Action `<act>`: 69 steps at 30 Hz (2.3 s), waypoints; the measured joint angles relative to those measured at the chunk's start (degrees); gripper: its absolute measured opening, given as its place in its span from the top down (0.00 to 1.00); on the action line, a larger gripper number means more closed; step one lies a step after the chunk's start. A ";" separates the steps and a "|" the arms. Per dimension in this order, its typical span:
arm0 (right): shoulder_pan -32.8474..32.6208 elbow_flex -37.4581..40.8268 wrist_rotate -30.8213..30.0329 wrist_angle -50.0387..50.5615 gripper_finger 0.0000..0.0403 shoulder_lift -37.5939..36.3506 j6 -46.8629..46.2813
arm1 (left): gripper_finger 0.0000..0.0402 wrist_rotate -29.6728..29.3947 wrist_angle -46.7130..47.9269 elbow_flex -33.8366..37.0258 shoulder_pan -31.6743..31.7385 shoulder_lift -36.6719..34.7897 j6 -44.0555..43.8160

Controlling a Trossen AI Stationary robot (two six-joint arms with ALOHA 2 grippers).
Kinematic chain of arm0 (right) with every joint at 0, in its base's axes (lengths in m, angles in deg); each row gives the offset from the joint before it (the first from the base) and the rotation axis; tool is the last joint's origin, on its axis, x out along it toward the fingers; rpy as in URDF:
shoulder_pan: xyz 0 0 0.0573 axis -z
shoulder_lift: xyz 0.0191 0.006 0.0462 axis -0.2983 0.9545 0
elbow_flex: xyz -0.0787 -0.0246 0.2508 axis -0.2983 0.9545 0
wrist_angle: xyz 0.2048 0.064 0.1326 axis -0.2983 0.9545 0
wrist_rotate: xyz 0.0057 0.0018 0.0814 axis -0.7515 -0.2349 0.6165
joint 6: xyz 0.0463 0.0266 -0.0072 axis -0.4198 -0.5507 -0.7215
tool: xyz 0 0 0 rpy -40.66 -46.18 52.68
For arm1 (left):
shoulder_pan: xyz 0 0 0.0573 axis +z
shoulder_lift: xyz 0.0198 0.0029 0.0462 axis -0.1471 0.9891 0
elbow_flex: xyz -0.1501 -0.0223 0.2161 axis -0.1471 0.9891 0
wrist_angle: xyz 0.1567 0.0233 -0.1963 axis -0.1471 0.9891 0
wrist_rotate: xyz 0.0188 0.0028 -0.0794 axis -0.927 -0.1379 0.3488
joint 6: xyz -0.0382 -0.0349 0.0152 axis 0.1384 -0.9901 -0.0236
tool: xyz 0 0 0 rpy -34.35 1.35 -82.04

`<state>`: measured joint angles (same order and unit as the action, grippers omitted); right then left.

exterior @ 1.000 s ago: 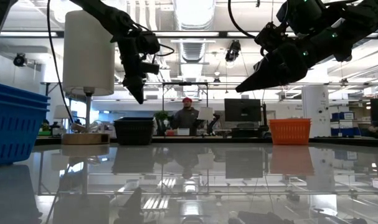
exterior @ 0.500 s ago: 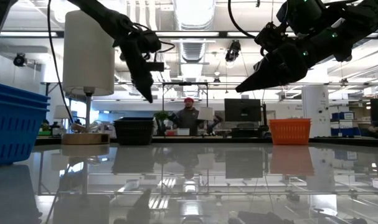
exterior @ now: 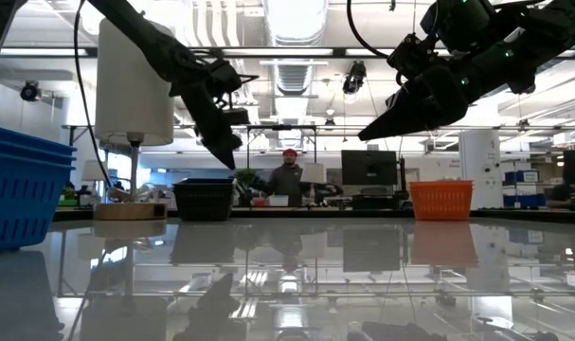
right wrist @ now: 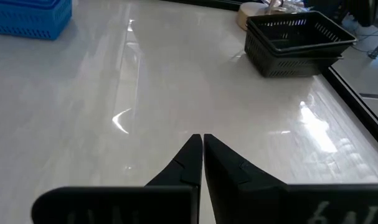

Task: Stack baskets by color
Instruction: Stack the bottom black bin on top of the top black bin

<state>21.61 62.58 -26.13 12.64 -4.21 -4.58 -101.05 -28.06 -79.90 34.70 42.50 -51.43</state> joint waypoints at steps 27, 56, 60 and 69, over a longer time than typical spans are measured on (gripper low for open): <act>0.00 0.00 1.43 -0.36 0.98 0.00 -0.39 | 0.99 1.26 -5.45 10.46 0.89 -0.02 -0.43; 0.00 0.00 1.40 -0.14 0.98 0.00 -0.02 | 0.99 4.68 -22.18 10.86 -0.16 4.19 -12.30; 0.00 0.00 1.38 -0.15 0.98 0.00 0.00 | 0.99 4.93 -19.41 11.10 -0.55 0.37 -12.13; 0.00 0.00 1.36 -0.19 0.98 0.00 -0.02 | 0.99 4.48 -1.39 10.42 -4.29 -5.72 -25.66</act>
<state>21.61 62.58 -24.77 12.45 -4.21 -4.60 -96.57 -29.45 -69.48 30.42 36.78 -77.09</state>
